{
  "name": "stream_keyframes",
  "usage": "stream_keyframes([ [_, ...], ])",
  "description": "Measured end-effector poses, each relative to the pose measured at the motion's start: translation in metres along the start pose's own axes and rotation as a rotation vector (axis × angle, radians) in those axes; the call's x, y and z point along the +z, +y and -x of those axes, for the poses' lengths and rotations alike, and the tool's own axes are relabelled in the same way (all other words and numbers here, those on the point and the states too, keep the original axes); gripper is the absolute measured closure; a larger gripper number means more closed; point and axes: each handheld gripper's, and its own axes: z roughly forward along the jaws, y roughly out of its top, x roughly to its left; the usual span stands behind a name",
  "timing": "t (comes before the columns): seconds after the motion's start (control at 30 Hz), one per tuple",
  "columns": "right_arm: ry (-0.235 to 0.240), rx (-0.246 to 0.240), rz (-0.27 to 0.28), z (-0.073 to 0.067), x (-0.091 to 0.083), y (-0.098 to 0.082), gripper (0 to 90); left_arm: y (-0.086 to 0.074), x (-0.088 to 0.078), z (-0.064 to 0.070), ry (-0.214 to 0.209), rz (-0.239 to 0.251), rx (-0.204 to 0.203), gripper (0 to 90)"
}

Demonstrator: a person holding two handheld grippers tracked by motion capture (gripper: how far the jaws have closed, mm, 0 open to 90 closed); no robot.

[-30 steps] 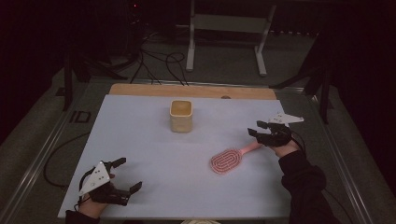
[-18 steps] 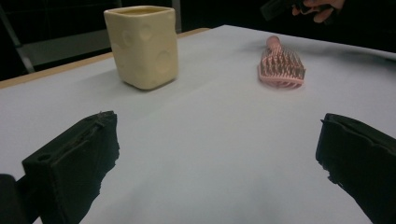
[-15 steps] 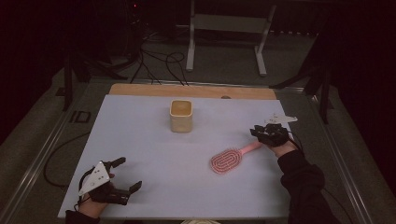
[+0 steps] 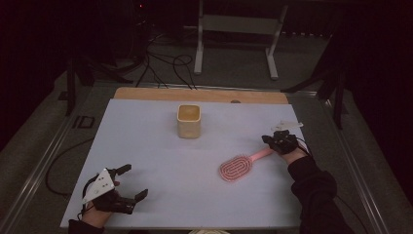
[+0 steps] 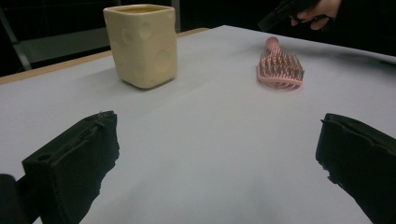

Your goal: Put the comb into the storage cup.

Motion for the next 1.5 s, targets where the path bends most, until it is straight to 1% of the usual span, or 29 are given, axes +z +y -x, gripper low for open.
stream_keyframes([
  [0.13,-0.005,-0.02,-0.031,-0.001,0.004,-0.001,90.0,0.0,0.0,0.0,0.001,0.0,0.002,0.1],
  [0.17,-0.009,-0.031,-0.037,-0.001,0.005,-0.001,90.0,0.0,0.0,0.0,0.0,0.001,0.0,0.1],
  [0.2,-0.004,-0.03,-0.042,-0.002,0.005,-0.001,90.0,0.0,0.0,0.0,0.0,0.001,0.0,0.1],
  [0.33,-0.002,-0.051,-0.075,-0.003,0.008,-0.002,90.0,0.0,0.0,0.0,0.0,0.0,0.0,0.1],
  [0.5,0.002,-0.06,-0.099,-0.003,0.009,-0.004,90.0,0.0,0.0,0.0,0.0,0.001,-0.001,0.1],
  [0.73,0.008,-0.059,-0.108,-0.003,0.01,-0.009,90.0,0.0,0.0,0.0,0.0,0.005,-0.001,0.1],
  [0.97,0.014,-0.074,-0.113,-0.006,0.005,-0.01,90.0,0.0,-0.001,0.0,-0.001,0.006,-0.001,0.1],
  [1.27,0.022,-0.074,-0.125,-0.007,0.0,-0.015,90.0,0.0,-0.001,0.0,0.0,0.008,-0.002,0.1],
  [1.43,0.032,-0.086,-0.146,-0.009,-0.006,-0.019,90.0,0.0,0.0,0.0,-0.001,0.007,-0.001,0.1],
  [1.5,0.042,-0.091,-0.16,-0.009,-0.008,-0.022,90.0,0.001,0.0,0.0,0.0,0.007,-0.001,0.1],
])
